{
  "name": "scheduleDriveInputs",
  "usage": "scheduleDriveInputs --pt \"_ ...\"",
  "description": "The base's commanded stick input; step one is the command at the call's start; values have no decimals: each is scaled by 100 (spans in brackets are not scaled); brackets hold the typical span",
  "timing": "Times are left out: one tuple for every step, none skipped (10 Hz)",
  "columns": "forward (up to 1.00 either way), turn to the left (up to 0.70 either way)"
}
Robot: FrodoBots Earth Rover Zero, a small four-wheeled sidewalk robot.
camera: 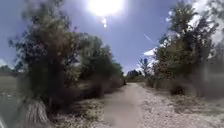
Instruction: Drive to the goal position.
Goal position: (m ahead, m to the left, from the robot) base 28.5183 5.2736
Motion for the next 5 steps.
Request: scheduleDriveInputs --pt "85 0" --pt "85 -6" --pt "85 -29" --pt "85 -31" --pt "85 -34"
